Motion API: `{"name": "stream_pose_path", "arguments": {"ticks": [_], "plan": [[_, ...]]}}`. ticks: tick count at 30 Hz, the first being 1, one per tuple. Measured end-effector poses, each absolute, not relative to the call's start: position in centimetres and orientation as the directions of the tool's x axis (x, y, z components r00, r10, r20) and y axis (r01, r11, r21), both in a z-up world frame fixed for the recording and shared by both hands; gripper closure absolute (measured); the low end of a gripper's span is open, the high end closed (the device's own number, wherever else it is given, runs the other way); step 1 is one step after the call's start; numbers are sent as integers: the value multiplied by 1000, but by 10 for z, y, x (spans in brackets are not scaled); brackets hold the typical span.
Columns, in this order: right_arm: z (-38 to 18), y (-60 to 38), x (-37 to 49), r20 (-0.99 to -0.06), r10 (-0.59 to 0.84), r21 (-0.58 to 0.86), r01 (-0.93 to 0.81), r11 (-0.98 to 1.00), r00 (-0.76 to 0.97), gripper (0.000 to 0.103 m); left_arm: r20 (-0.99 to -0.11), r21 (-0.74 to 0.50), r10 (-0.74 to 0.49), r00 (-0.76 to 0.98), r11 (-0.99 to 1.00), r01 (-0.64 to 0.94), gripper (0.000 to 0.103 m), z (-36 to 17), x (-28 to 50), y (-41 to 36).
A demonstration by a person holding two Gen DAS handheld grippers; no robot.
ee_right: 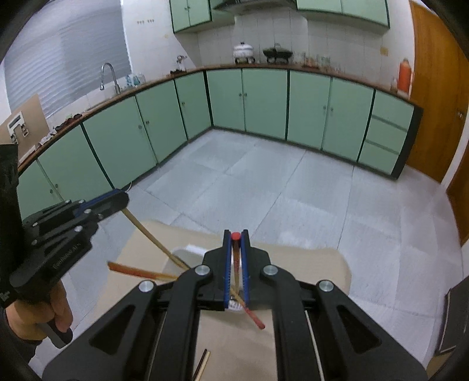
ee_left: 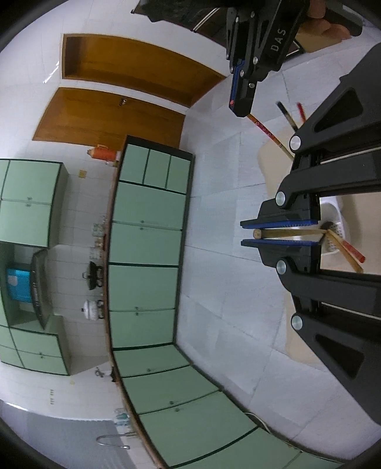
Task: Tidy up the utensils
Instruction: 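Carry both chopsticks to the white holder and insert them, then open both tools to release the chopsticks and withdraw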
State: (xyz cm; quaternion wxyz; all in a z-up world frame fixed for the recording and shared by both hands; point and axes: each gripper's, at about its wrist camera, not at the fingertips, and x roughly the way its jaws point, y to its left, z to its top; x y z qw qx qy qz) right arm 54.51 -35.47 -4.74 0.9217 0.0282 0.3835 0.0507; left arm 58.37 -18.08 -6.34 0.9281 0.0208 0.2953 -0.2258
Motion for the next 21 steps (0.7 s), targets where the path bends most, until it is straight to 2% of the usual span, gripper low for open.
{"name": "stream_pose_path", "arguments": {"ticks": [4, 6, 8, 9, 11, 12, 15, 17, 21], "plan": [[-44, -361, 536, -680, 122, 111, -63, 992, 723, 94, -543, -78, -407, 734, 895, 438, 86, -58, 573, -170], [-35, -366, 524, -657, 136, 134, -62, 989, 741, 90, -517, -78, -413, 750, 895, 439, 77, -45, 563, -159], [-24, -373, 502, -621, 133, 132, -64, 989, 773, 82, -485, -74, -414, 770, 897, 435, 65, -30, 545, -143], [-18, -375, 482, -587, 132, 126, -71, 989, 799, 80, -476, -70, -412, 777, 899, 433, 61, -26, 537, -138], [-17, -376, 445, -541, 130, 111, -82, 990, 831, 77, -460, -72, -411, 787, 901, 428, 46, -20, 516, -122], [-19, -376, 429, -523, 128, 104, -86, 991, 842, 75, -451, -74, -405, 795, 905, 419, 43, -22, 499, -111], [-49, -368, 365, -482, 109, 60, -91, 994, 870, 71, -436, -74, -384, 814, 917, 393, 34, -40, 452, -85], [-92, -355, 321, -486, 83, 22, -82, 996, 870, 70, -429, -57, -354, 831, 929, 366, 26, -61, 420, -73], [-192, -326, 253, -560, 84, 47, -70, 996, 824, 69, -439, -60, -312, 842, 946, 319, 16, -112, 365, -58]]}}
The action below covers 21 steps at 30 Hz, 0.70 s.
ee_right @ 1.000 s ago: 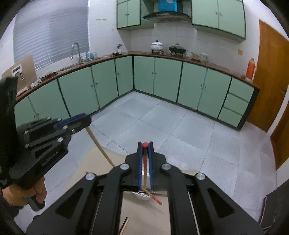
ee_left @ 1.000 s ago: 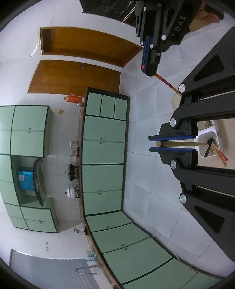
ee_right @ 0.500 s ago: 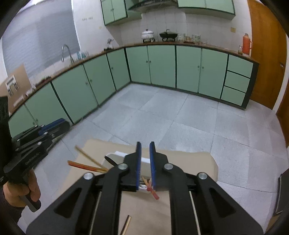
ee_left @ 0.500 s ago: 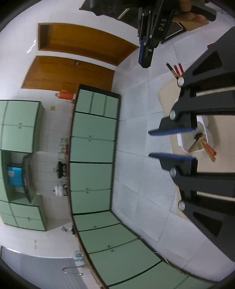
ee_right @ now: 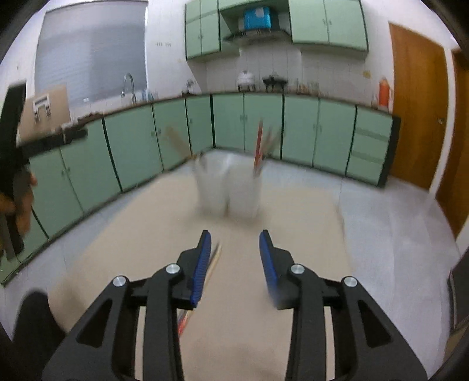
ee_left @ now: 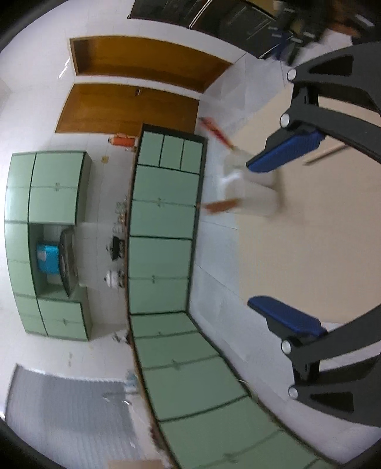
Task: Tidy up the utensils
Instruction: 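Open both tools to release the chopsticks and withdraw, then grasp the red-patterned chopstick with the right tool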
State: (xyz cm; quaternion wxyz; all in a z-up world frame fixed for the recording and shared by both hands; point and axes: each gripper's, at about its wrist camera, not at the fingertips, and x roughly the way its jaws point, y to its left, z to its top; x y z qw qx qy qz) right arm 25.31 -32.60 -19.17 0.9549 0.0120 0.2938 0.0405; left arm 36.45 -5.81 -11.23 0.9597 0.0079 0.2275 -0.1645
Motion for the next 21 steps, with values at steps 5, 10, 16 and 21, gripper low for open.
{"name": "stream_pose_path", "arguments": {"ticks": [5, 10, 16, 21], "plan": [[-284, -278, 209, -673, 127, 80, -99, 992, 729, 69, -467, -70, -273, 841, 959, 273, 15, -177, 313, -51], [-309, -244, 196, -687, 120, -7, -173, 985, 716, 71, -510, -110, -284, 812, 958, 266, 15, -213, 290, -51], [-308, -252, 197, -686, 106, -24, -167, 986, 720, 73, -541, -147, -299, 786, 954, 262, 15, -230, 278, -50], [-305, -267, 196, -694, 122, 12, -158, 987, 710, 77, -560, -131, -300, 772, 953, 275, 15, -236, 276, -53]]}}
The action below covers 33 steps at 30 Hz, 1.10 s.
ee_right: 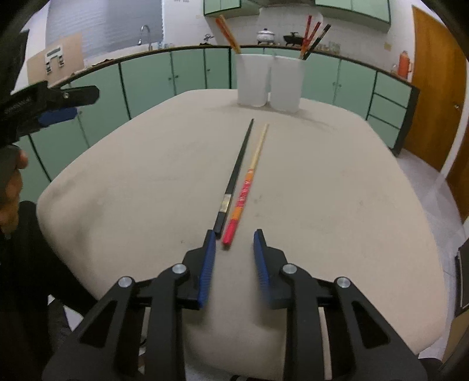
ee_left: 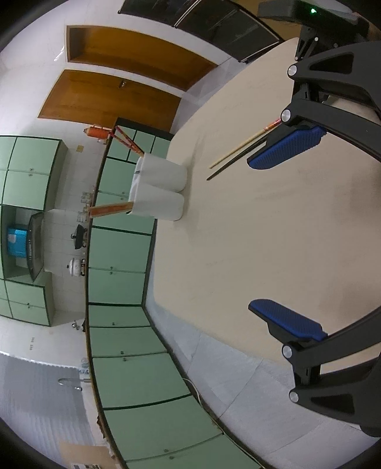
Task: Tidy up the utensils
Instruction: 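Grasp the red-patterned chopstick with the right tool, then grasp the black chopstick with the left tool while the right holds its chopstick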
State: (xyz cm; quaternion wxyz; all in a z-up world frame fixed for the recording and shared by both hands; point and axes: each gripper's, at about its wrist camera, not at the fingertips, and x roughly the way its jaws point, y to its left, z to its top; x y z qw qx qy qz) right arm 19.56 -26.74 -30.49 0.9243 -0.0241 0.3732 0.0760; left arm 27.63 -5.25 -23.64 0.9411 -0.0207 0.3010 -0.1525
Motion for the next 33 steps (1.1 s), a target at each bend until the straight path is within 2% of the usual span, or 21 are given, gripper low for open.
{"name": "stream_pose_path", "arguments": {"ticks": [4, 9, 13, 15, 16, 17, 21, 28, 33], "plan": [[-306, -271, 198, -693, 93, -18, -147, 989, 714, 77, -573, -133, -303, 761, 951, 279, 15, -240, 277, -55], [-306, -292, 207, -694, 61, 10, -75, 997, 718, 77, -581, -131, -306, 754, 950, 285, 15, -244, 272, -60], [-308, -292, 214, -689, 99, 29, -109, 994, 718, 73, -599, -145, -326, 732, 943, 301, 15, -254, 269, -73], [-310, -293, 220, -687, 102, 25, -118, 993, 719, 76, -601, -149, -338, 724, 937, 315, 15, -259, 265, -82], [-311, -299, 223, -686, 87, 21, -100, 995, 722, 85, -601, -149, -345, 721, 935, 323, 15, -261, 263, -87], [-310, -303, 223, -686, 68, 16, -79, 997, 725, 98, -600, -146, -348, 721, 933, 329, 15, -263, 262, -91], [-311, -336, 220, -680, 6, 44, 33, 999, 733, 97, -605, -159, -369, 706, 924, 347, 16, -273, 256, -114], [-313, -354, 214, -670, -5, 65, 66, 996, 742, 97, -625, -149, -408, 665, 899, 411, 24, -295, 248, -168], [-313, -363, 206, -671, 8, 90, 71, 993, 741, 97, -643, -138, -420, 641, 886, 442, 25, -308, 246, -194]]}}
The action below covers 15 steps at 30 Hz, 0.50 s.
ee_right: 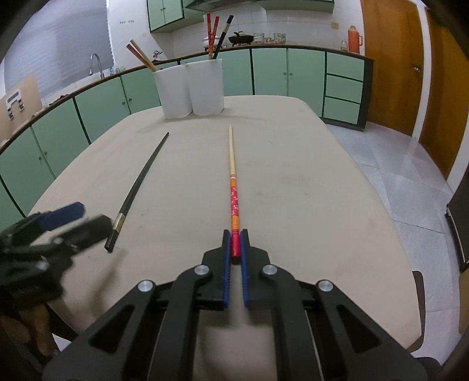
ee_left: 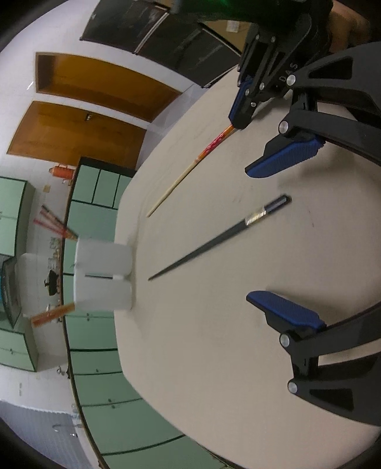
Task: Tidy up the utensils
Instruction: 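Grasp the black chopstick with the left tool while the right holds its chopstick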
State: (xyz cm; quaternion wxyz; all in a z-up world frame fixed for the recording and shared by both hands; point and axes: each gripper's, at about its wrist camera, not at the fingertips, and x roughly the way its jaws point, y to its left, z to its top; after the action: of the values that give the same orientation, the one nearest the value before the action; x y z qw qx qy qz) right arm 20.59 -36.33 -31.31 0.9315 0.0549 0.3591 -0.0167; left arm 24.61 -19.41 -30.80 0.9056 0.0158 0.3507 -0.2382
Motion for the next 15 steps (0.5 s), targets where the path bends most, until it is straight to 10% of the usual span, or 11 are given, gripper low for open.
{"name": "stream_pose_path", "arguments": {"ticks": [9, 15], "plan": [[-312, -354, 205, -669, 20, 81, 46, 996, 743, 97, -637, -80, -343, 690, 920, 383, 92, -317, 253, -187], [-310, -336, 212, -668, 43, 62, -1, 998, 743, 97, -610, -67, -266, 747, 956, 286, 95, -315, 250, -164]]}}
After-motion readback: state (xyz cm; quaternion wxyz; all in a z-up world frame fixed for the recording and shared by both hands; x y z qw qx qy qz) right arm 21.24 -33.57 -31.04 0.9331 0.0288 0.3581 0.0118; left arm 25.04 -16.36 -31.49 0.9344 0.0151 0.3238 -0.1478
